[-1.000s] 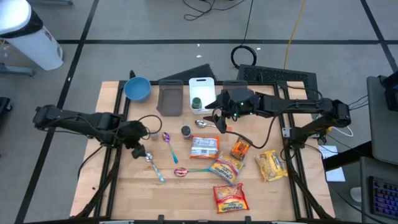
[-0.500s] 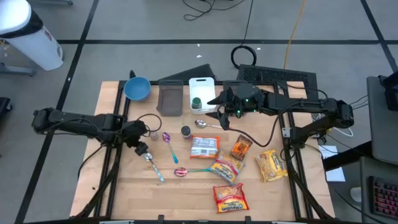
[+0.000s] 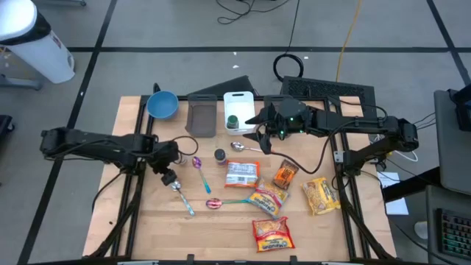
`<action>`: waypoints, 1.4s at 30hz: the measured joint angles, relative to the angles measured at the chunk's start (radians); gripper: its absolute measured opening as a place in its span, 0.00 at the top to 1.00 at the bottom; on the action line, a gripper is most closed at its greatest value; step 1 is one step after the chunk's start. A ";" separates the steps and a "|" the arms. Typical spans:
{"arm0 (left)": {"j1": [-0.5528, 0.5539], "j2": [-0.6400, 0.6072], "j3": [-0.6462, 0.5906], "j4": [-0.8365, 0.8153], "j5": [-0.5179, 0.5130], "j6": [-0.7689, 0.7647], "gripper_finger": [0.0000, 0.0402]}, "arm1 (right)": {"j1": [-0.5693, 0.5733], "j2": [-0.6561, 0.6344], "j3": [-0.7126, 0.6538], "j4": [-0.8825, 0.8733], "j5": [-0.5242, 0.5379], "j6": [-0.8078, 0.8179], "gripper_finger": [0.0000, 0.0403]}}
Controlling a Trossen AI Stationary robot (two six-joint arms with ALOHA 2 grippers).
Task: Pick & Place Food Item
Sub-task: Put the white spoon into the right black bin
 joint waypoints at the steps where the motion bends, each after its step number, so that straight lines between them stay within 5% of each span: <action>1: 0.004 0.011 0.000 0.009 0.005 0.012 0.39 | 0.000 0.000 0.000 0.000 0.000 0.003 0.40; 16: 0.024 0.154 -0.025 0.082 0.109 0.098 0.39 | 0.001 0.000 0.000 0.000 -0.003 0.003 0.40; 34: 0.024 0.155 -0.116 0.247 0.197 0.028 0.39 | 0.002 0.000 0.000 -0.001 -0.003 0.003 0.40; 42: 0.023 0.156 -0.117 0.254 0.169 0.018 0.55 | 0.002 0.000 0.000 0.000 -0.003 0.003 0.40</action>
